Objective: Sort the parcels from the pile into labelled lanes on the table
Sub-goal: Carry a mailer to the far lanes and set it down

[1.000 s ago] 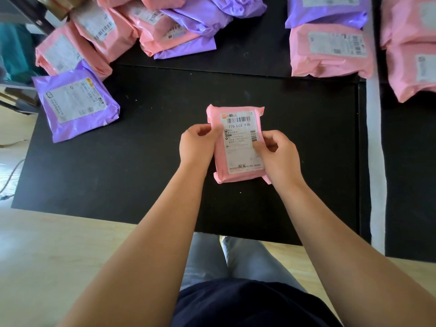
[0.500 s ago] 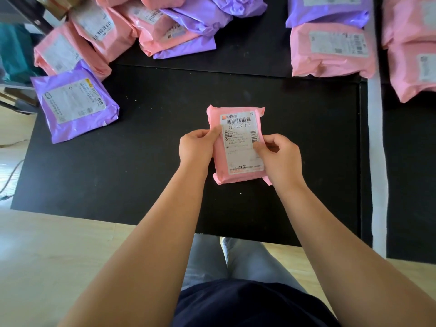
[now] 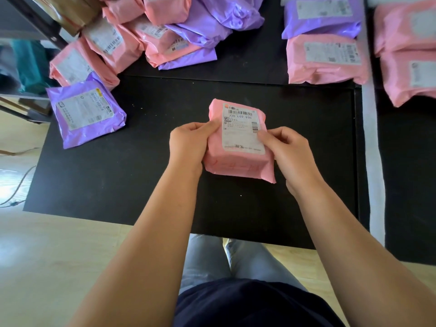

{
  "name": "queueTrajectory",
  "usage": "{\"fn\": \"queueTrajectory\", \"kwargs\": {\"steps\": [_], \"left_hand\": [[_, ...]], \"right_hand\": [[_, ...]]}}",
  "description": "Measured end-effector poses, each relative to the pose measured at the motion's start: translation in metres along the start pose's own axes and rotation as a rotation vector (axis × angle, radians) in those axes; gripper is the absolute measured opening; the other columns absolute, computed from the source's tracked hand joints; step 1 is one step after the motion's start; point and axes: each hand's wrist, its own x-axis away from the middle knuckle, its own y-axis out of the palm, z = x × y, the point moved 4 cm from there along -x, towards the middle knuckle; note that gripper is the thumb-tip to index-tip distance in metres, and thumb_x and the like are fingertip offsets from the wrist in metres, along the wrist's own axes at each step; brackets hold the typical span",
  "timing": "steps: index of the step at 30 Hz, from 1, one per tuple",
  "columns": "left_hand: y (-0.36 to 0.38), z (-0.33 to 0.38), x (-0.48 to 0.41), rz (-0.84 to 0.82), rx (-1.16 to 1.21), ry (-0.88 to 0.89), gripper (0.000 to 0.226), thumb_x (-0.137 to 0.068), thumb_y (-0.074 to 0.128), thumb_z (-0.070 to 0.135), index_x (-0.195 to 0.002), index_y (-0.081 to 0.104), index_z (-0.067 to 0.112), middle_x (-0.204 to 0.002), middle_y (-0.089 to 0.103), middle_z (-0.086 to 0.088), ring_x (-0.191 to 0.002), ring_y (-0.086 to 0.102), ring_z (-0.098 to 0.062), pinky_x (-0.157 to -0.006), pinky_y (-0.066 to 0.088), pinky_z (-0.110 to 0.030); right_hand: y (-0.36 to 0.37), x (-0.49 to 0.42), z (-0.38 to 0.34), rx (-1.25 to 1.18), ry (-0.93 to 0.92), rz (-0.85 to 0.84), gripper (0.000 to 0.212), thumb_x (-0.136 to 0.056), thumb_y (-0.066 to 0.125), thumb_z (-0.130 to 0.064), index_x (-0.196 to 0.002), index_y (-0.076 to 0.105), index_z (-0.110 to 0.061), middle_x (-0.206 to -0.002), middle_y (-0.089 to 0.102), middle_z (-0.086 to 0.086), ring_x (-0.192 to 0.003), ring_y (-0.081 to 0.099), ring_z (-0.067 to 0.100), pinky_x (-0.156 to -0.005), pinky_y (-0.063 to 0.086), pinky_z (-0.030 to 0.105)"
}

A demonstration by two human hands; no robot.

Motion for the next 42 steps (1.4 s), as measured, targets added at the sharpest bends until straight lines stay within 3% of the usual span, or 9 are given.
{"fn": "queueTrajectory", "kwargs": {"steps": [7, 11, 14, 18, 26, 29, 34, 42], "left_hand": [[-0.002, 0.014, 0.008, -0.024, 0.145, -0.084, 0.027, -0.078, 0.083, 0.024, -0.099, 0.074, 0.008, -0.084, 0.077, -0.007, -0.074, 0.074, -0.022, -0.07, 0.062, -0.037], [-0.002, 0.016, 0.01, -0.028, 0.145, -0.145, 0.023, -0.077, 0.083, 0.022, -0.091, 0.073, 0.006, -0.078, 0.076, -0.008, -0.06, 0.072, -0.018, -0.055, 0.058, -0.028], [-0.003, 0.016, 0.01, -0.032, 0.145, -0.144, 0.023, -0.078, 0.083, 0.02, -0.093, 0.073, 0.005, -0.08, 0.076, -0.009, -0.061, 0.071, -0.019, -0.056, 0.059, -0.029], [-0.001, 0.017, 0.009, -0.046, 0.159, -0.121, 0.025, -0.078, 0.082, 0.018, -0.095, 0.074, 0.002, -0.087, 0.076, -0.013, -0.071, 0.073, -0.023, -0.073, 0.062, -0.038], [0.001, 0.022, 0.015, -0.124, 0.049, 0.026, 0.015, -0.086, 0.076, 0.025, -0.091, 0.076, 0.011, -0.085, 0.077, -0.003, -0.074, 0.073, -0.016, -0.061, 0.054, -0.028], [0.002, 0.026, 0.024, -0.17, 0.068, 0.095, 0.018, -0.088, 0.073, 0.024, -0.101, 0.075, 0.012, -0.091, 0.078, -0.001, -0.083, 0.075, -0.018, -0.072, 0.059, -0.033], [-0.003, 0.03, 0.032, -0.146, 0.157, 0.117, 0.019, -0.087, 0.075, 0.022, -0.102, 0.076, 0.011, -0.094, 0.078, -0.001, -0.087, 0.075, -0.018, -0.083, 0.06, -0.037], [-0.016, 0.036, 0.036, -0.151, 0.2, 0.13, 0.018, -0.084, 0.077, 0.018, -0.099, 0.076, 0.01, -0.096, 0.077, -0.004, -0.091, 0.074, -0.02, -0.087, 0.059, -0.038]], "right_hand": [[-0.016, 0.005, -0.023, -0.072, 0.068, -0.048, 0.034, -0.094, 0.062, -0.044, -0.1, 0.068, -0.012, -0.089, 0.076, -0.01, -0.08, 0.072, 0.003, -0.072, 0.052, 0.022], [-0.02, 0.005, -0.028, -0.059, 0.089, -0.02, 0.04, -0.093, 0.064, -0.044, -0.105, 0.068, -0.006, -0.082, 0.076, -0.01, -0.073, 0.072, 0.003, -0.062, 0.051, 0.017], [-0.02, 0.006, -0.03, -0.054, 0.096, -0.013, 0.039, -0.093, 0.064, -0.042, -0.105, 0.068, -0.005, -0.078, 0.075, -0.011, -0.067, 0.07, -0.001, -0.048, 0.046, 0.009], [-0.022, 0.007, -0.032, -0.031, 0.096, 0.009, 0.039, -0.092, 0.065, -0.045, -0.102, 0.069, -0.008, -0.082, 0.075, -0.008, -0.074, 0.072, 0.005, -0.063, 0.051, 0.019], [-0.027, 0.013, -0.041, 0.048, -0.07, 0.086, 0.007, -0.092, 0.068, -0.023, -0.089, 0.07, -0.017, -0.092, 0.072, -0.009, -0.087, 0.069, 0.003, -0.079, 0.058, 0.027], [-0.028, 0.016, -0.047, 0.067, -0.109, 0.103, 0.002, -0.089, 0.069, -0.016, -0.088, 0.068, -0.015, -0.089, 0.072, -0.007, -0.087, 0.069, 0.004, -0.081, 0.059, 0.03], [-0.024, 0.02, -0.053, 0.108, -0.174, 0.102, 0.01, -0.086, 0.065, -0.005, -0.08, 0.061, -0.011, -0.088, 0.07, -0.004, -0.088, 0.069, 0.006, -0.077, 0.06, 0.031], [-0.015, 0.025, -0.049, 0.137, -0.203, 0.095, 0.009, -0.085, 0.067, -0.005, -0.083, 0.061, -0.011, -0.088, 0.068, -0.004, -0.083, 0.068, 0.006, -0.07, 0.057, 0.025]]}}
